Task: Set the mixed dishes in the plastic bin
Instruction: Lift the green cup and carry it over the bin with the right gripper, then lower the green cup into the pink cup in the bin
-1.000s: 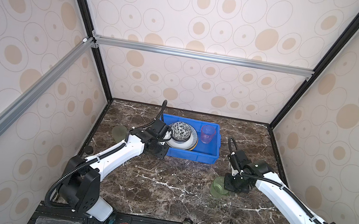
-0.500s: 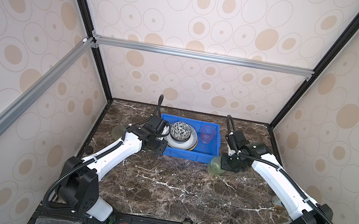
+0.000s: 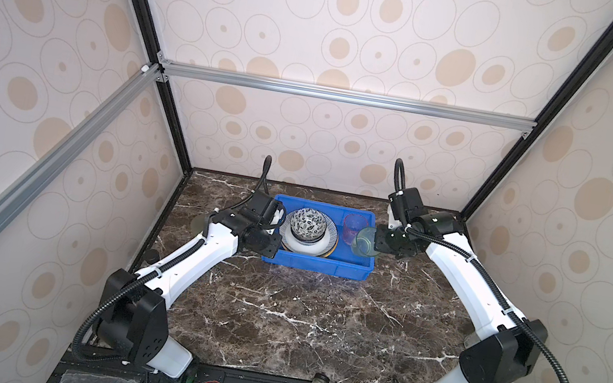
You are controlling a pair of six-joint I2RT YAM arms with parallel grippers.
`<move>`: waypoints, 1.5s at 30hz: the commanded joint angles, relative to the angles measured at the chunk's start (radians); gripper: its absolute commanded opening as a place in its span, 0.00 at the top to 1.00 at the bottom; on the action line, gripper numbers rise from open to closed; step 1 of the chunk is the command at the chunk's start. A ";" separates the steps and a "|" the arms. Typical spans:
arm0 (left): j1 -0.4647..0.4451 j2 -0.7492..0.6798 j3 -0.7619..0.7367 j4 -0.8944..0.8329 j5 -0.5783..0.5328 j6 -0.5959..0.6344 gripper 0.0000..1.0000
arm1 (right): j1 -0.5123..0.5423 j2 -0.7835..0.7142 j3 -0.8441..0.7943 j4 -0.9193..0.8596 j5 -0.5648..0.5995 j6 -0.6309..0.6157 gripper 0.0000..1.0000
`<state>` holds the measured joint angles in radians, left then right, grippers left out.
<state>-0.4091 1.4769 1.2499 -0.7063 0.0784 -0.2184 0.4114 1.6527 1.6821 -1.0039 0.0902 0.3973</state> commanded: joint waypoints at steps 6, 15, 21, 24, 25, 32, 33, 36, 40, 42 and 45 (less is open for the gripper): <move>0.016 -0.029 0.072 -0.054 -0.032 -0.007 0.68 | -0.046 0.090 0.114 0.052 0.007 -0.015 1.00; 0.020 -0.023 0.097 -0.068 -0.045 -0.013 0.69 | -0.065 0.175 0.173 0.120 -0.009 0.004 1.00; 0.023 -0.027 0.101 -0.074 -0.063 -0.015 0.69 | -0.068 0.254 0.236 0.128 -0.026 0.009 1.00; 0.024 -0.035 0.096 -0.076 -0.071 -0.017 0.69 | -0.072 0.292 0.271 0.112 -0.024 0.007 1.00; 0.025 -0.036 0.093 -0.075 -0.074 -0.019 0.69 | -0.072 0.301 0.281 0.109 -0.025 0.006 1.00; 0.032 -0.038 0.088 -0.077 -0.082 -0.021 0.69 | -0.088 0.377 0.330 0.122 -0.037 0.003 1.00; 0.032 -0.039 0.088 -0.078 -0.084 -0.022 0.69 | -0.090 0.392 0.349 0.112 -0.039 0.003 1.00; 0.035 -0.041 0.086 -0.082 -0.090 -0.022 0.69 | -0.091 0.434 0.408 0.077 -0.035 0.002 1.00; 0.038 -0.044 0.077 -0.078 -0.091 -0.023 0.69 | -0.095 0.485 0.479 0.015 -0.027 0.015 1.00; 0.038 -0.047 0.067 -0.075 -0.089 -0.024 0.69 | -0.098 0.512 0.515 -0.018 -0.034 0.019 1.00; 0.041 -0.052 0.053 -0.068 -0.089 -0.022 0.69 | -0.098 0.537 0.558 -0.058 -0.050 0.020 1.00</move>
<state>-0.3771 1.4567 1.3079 -0.7574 -0.0002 -0.2317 0.3199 2.1696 2.1887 -0.9882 0.0525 0.4046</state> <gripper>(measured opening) 0.308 0.061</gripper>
